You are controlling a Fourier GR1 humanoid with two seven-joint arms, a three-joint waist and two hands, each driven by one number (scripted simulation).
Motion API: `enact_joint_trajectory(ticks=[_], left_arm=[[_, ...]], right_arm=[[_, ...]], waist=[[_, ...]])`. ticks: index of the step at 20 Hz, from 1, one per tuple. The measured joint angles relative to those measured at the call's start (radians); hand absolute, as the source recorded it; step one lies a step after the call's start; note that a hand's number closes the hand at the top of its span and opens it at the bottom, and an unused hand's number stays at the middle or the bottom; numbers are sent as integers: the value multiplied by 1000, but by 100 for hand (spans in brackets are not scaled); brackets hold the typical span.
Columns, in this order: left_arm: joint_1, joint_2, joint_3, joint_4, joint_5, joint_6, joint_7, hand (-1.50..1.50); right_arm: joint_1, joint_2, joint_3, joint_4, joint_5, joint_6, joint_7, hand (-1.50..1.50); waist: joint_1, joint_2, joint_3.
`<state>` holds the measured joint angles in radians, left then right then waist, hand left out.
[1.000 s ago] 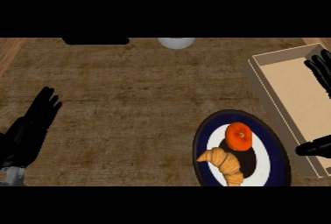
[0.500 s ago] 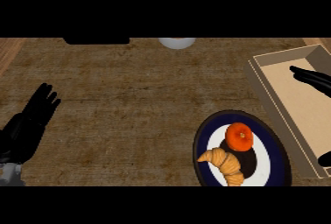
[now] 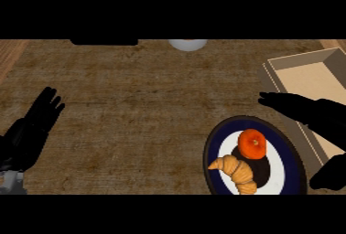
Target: Pick the squash from the plate and place it in the cardboard box
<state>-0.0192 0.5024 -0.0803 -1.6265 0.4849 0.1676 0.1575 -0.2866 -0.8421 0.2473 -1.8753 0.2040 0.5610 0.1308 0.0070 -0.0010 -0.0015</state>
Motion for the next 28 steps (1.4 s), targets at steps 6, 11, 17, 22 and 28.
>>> enact_joint_trajectory(ticks=[6,11,17,22,28], left_arm=[[-11,-22,34,2,-18,-17,23,0],[16,-41,59,10,-35,-64,7,0],[1,-78,86,34,-68,-92,16,0],[10,-109,95,9,-102,-104,33,0],[41,-120,142,-16,-112,-150,41,0]], right_arm=[[-16,54,-3,-2,8,113,115,-150],[-13,100,7,34,86,164,111,-150],[19,161,6,80,210,171,45,-150],[15,228,-6,107,277,172,-2,-150],[50,251,-30,79,355,173,-73,-150]], waist=[[-4,0,1],[-3,1,1],[-4,1,1],[-4,1,2],[-4,0,1]])
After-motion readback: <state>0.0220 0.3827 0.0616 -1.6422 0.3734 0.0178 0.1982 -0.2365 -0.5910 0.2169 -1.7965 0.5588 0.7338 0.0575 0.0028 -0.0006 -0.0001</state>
